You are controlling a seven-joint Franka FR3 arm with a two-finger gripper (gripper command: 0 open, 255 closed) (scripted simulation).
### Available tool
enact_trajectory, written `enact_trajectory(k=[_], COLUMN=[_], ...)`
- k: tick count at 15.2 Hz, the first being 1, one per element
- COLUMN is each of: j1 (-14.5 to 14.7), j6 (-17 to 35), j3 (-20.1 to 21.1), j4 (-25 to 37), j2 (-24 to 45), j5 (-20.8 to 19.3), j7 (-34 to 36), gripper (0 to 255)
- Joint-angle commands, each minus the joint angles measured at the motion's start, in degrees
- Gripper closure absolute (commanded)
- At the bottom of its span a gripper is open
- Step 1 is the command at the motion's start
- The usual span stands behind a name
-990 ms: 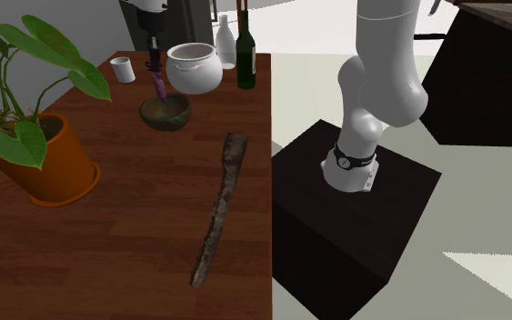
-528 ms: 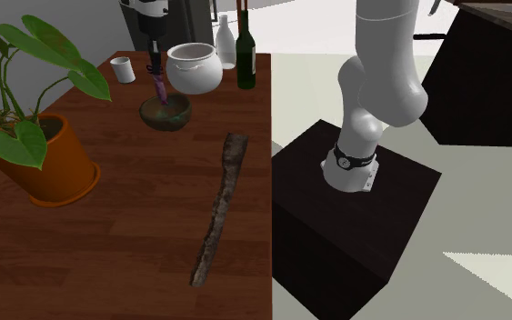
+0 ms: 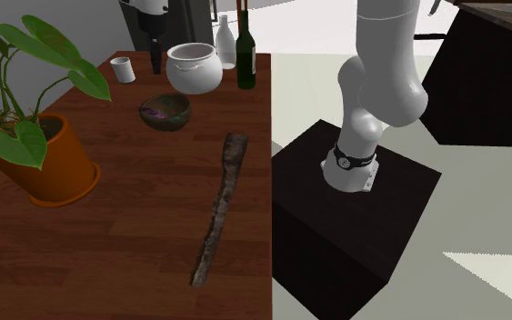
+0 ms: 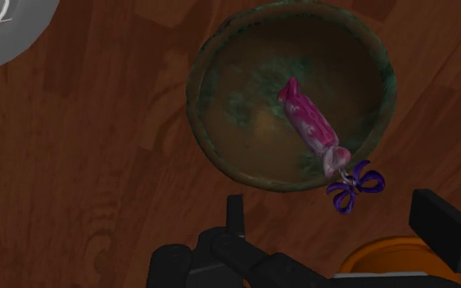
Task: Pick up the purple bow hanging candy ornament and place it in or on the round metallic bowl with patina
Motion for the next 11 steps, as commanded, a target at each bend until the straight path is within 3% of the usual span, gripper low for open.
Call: enact_trajectory(k=[1, 3, 11], j1=[0.3, 0.7, 0.6], j6=[-2.3, -5.0, -5.0], j3=[-0.6, -1.1, -1.1], j4=[1.3, 2.9, 2.9], j2=[-1.4, -3.0, -3.0], j5=[-1.3, -2.8, -2.8], j7=[0.8, 1.7, 1.7], gripper=[0, 0, 0])
